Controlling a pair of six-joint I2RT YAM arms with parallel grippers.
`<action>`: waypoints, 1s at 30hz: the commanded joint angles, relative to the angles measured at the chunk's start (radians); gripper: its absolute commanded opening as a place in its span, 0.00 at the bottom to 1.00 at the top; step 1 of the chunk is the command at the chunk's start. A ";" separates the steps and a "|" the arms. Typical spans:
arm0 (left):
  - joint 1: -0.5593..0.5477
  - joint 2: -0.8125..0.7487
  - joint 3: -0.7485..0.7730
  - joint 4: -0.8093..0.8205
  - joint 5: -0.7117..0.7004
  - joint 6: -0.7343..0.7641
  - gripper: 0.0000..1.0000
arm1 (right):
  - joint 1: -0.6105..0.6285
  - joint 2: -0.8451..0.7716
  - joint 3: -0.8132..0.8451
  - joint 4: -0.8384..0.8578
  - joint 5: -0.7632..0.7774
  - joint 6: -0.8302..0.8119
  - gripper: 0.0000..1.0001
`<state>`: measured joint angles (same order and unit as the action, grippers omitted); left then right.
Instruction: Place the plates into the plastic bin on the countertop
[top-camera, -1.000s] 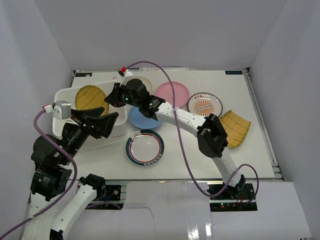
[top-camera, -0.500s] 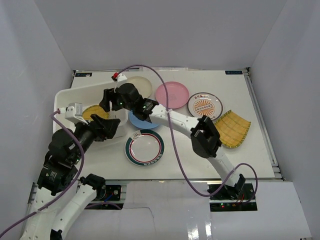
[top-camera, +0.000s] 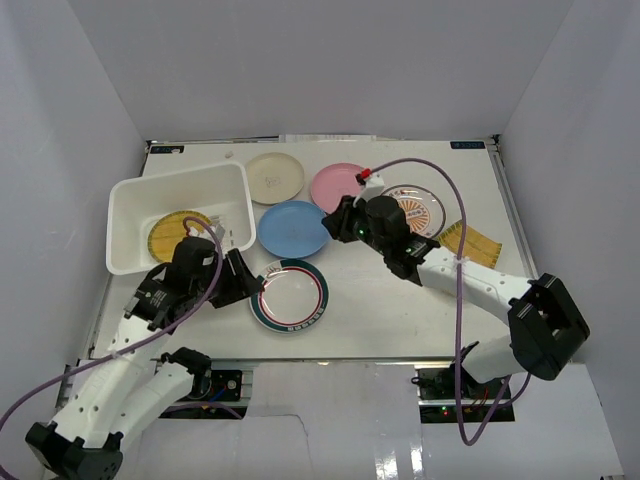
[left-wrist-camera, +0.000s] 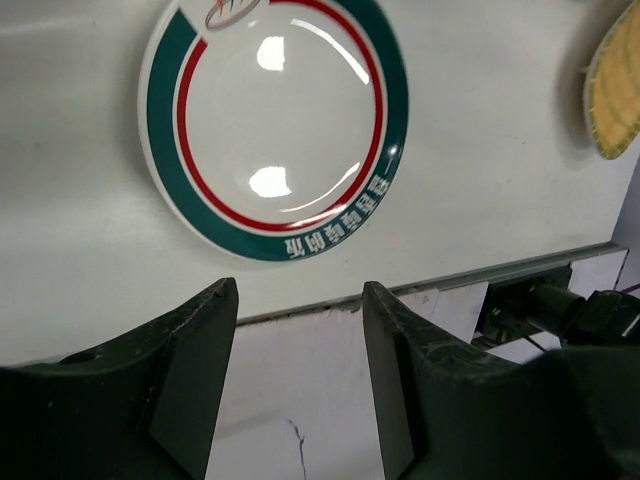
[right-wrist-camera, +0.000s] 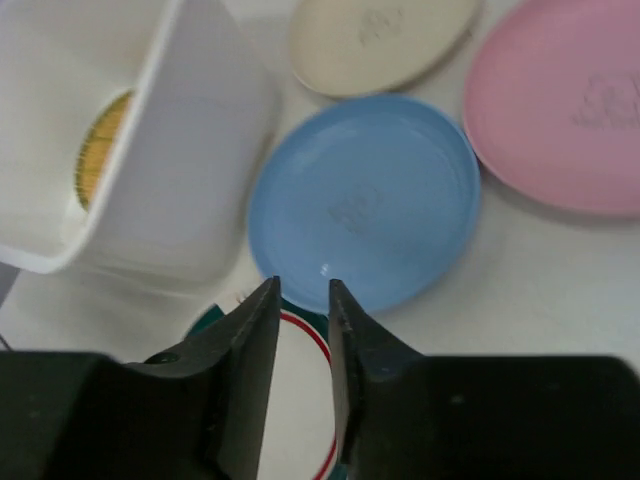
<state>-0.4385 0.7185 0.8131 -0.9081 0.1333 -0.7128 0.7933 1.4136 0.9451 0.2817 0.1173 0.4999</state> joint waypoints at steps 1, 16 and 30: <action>-0.026 0.033 -0.040 -0.061 0.032 -0.069 0.63 | -0.020 -0.045 -0.124 0.033 0.028 0.023 0.37; -0.077 0.029 -0.425 0.244 -0.092 -0.415 0.83 | -0.144 0.113 -0.252 0.240 -0.177 0.195 0.81; -0.088 0.130 -0.571 0.472 -0.276 -0.464 0.65 | -0.146 0.441 -0.066 0.299 -0.123 0.321 0.73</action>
<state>-0.5209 0.8284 0.3054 -0.4290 -0.0578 -1.1664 0.6491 1.8210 0.8322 0.5037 -0.0261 0.7704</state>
